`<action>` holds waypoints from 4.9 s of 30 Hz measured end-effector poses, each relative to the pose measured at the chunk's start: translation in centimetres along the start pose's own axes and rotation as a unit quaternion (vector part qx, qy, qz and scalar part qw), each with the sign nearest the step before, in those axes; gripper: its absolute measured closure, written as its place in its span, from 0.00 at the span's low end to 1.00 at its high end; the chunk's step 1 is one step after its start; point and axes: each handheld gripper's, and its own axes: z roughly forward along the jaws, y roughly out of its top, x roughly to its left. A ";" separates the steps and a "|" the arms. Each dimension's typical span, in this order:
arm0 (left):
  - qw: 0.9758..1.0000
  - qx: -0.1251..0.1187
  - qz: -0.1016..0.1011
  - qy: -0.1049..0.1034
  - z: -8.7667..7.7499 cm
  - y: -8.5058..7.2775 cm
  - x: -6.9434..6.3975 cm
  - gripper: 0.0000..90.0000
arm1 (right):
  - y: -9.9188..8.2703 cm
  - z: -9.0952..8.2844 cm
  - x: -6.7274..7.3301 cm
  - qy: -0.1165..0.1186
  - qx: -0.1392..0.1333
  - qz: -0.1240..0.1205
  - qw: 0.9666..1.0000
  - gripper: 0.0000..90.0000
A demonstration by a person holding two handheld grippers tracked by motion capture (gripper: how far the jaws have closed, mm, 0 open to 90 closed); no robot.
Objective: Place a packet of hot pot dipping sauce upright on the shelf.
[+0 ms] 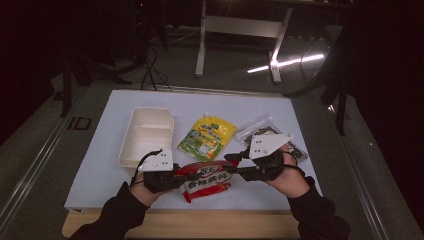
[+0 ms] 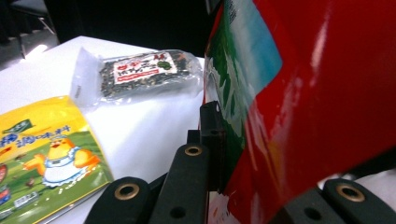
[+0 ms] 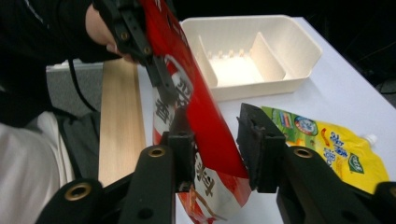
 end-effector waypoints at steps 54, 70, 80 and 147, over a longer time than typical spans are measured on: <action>0.995 -0.032 -0.067 0.067 -0.1 -3.4 -0.8 0.07 | 1.0 -2.9 -3.5 -0.021 0.006 0.022 1.000 1.00; 0.997 -0.018 -0.049 0.062 1.0 -6.6 -1.7 0.06 | 3.9 -0.2 -6.7 -0.036 -0.009 0.038 0.999 1.00; 0.997 -0.017 -0.045 0.065 1.3 -7.1 -1.6 0.06 | 5.3 2.7 -8.8 -0.048 -0.020 0.044 0.998 1.00; 0.995 -0.024 -0.066 0.069 -0.2 -8.6 -1.7 0.07 | 8.8 23.7 -15.9 -0.020 -0.094 0.080 0.992 1.00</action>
